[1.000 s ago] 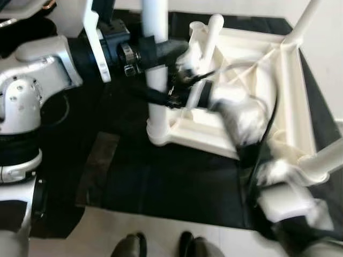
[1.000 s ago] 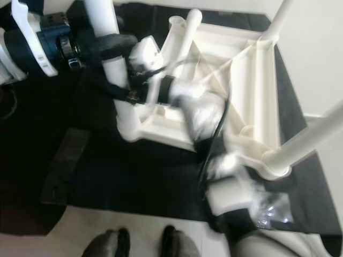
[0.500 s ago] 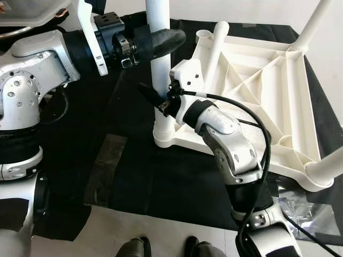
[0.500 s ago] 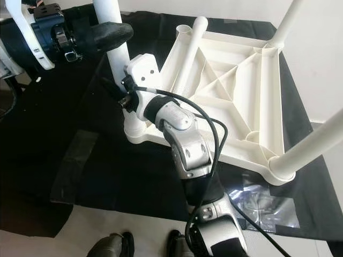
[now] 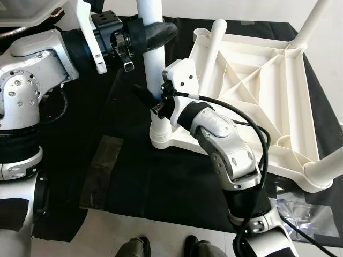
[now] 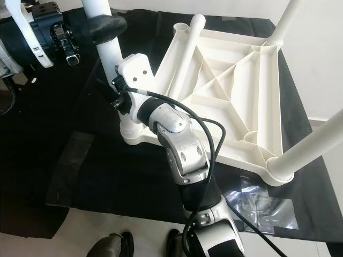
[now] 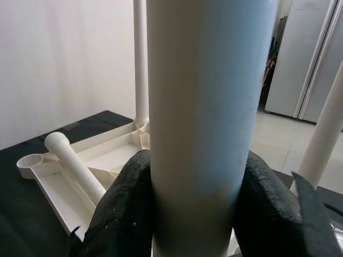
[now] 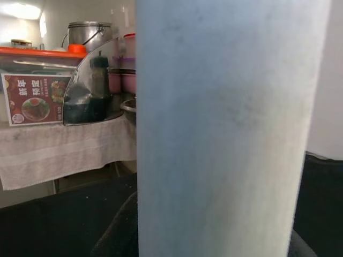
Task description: Building children table
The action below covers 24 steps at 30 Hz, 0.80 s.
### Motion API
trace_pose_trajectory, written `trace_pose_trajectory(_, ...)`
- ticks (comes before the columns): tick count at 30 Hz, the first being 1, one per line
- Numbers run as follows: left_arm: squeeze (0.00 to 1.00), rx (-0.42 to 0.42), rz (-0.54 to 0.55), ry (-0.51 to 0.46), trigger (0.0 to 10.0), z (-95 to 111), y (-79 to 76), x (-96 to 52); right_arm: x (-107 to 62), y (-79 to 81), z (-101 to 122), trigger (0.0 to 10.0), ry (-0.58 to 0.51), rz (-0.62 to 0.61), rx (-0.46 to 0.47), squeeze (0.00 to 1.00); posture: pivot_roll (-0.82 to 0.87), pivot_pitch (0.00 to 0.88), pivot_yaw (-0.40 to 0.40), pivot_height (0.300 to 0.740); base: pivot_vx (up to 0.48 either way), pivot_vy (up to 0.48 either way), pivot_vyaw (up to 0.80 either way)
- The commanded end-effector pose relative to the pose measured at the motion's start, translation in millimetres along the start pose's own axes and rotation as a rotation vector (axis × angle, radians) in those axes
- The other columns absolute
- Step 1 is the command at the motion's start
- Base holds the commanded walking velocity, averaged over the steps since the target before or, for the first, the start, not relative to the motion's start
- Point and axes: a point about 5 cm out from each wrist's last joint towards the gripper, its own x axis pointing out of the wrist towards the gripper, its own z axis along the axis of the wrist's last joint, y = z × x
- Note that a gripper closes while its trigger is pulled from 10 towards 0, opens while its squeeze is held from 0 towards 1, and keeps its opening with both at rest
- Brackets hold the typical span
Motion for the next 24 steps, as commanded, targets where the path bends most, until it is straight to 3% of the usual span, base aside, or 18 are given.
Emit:
trace_pose_trajectory(1,0.00,0.002,-0.064,0.001,0.0,1,-6.8,3.7,-2.0,-7.3,-25,0.0,0.139,-0.030,0.031,0.00,0.10,0.244,-0.011,0.740,0.000,0.000,0.00)
trace_pose_trajectory(2,0.00,0.002,-0.064,0.001,0.0,1,-6.8,3.7,-2.0,-7.3,-25,0.0,0.139,-0.030,0.031,0.00,0.10,0.244,-0.011,0.740,0.000,0.000,0.00)
trace_pose_trajectory(3,0.00,0.002,-0.062,0.000,0.0,1,-6.6,3.6,-1.0,-8.2,-22,0.9,0.134,-0.025,0.036,0.00,0.10,0.244,-0.009,0.740,0.000,0.000,0.00)
trace_pose_trajectory(4,0.00,0.002,-0.059,-0.002,0.0,1,-6.3,2.1,1.0,-9.4,-17,10.0,0.119,-0.005,0.040,0.00,0.12,0.238,0.021,0.740,0.000,0.000,0.00)
trace_pose_trajectory(8,0.00,-0.001,-0.060,-0.004,0.0,1,-5.7,1.2,4.7,-13.4,-8,10.0,0.073,0.069,0.050,0.00,0.13,0.243,0.019,0.740,0.000,0.000,0.00)
trace_pose_trajectory(9,0.00,0.001,-0.062,-0.003,0.0,1,-5.6,1.2,5.6,-15.6,-4,10.0,0.046,0.148,0.073,0.77,0.14,0.235,0.010,0.740,0.000,0.000,0.00)
trace_pose_trajectory(10,0.00,0.001,-0.062,-0.003,0.0,1,-5.6,1.2,5.6,-15.6,-4,10.0,0.046,0.148,0.073,0.77,0.14,0.235,0.010,0.740,0.000,0.000,0.00)
trace_pose_trajectory(11,0.00,0.003,-0.067,-0.003,0.0,2,-5.8,1.9,5.9,-19.8,2,10.0,0.008,0.248,0.074,1.00,0.13,0.237,0.010,0.740,0.000,0.000,0.00)
trace_pose_trajectory(12,0.00,0.003,-0.074,-0.005,0.0,2,-6.5,2.9,5.1,-26.4,10,10.0,-0.031,0.373,0.058,1.00,0.13,0.233,0.013,0.740,0.000,0.000,0.00)
trace_pose_trajectory(13,0.00,0.003,-0.074,-0.005,0.0,2,-6.5,2.9,5.1,-26.4,10,10.0,-0.031,0.373,0.058,1.00,0.13,0.233,0.013,0.740,0.000,0.000,0.00)
trace_pose_trajectory(14,0.00,0.002,-0.083,-0.008,0.0,3,-7.3,4.2,3.2,-37.3,20,10.0,-0.064,0.537,0.017,1.00,0.13,0.230,0.015,0.740,0.000,0.000,0.00)
trace_pose_trajectory(15,0.00,0.002,-0.083,-0.008,0.0,3,-7.3,4.2,3.2,-37.3,20,10.0,-0.064,0.537,0.017,1.00,0.13,0.230,0.015,0.740,0.000,0.000,0.00)
trace_pose_trajectory(16,0.00,0.002,-0.086,-0.008,0.0,3,-7.5,4.7,3.4,-44.3,24,10.0,-0.061,0.635,-0.046,1.00,0.13,0.234,0.020,0.740,0.000,0.000,0.00)
trace_pose_trajectory(18,0.00,0.001,-0.086,-0.008,0.0,3,-7.6,4.8,3.6,-45.9,24,10.0,-0.058,0.654,-0.064,1.00,0.13,0.234,0.020,0.740,0.000,0.000,0.00)
trace_pose_trajectory(19,0.00,0.000,-0.089,-0.005,0.0,3,-7.8,5.3,5.2,-48.9,25,10.0,-0.043,0.713,-0.090,0.00,0.13,0.231,0.014,0.740,0.000,0.000,0.00)
trace_pose_trajectory(24,0.00,-0.002,-0.097,-0.004,0.0,4,-9.0,7.1,11.4,-56.0,29,10.0,-0.022,0.801,-0.097,0.00,0.13,0.233,0.010,0.740,0.000,0.000,0.00)
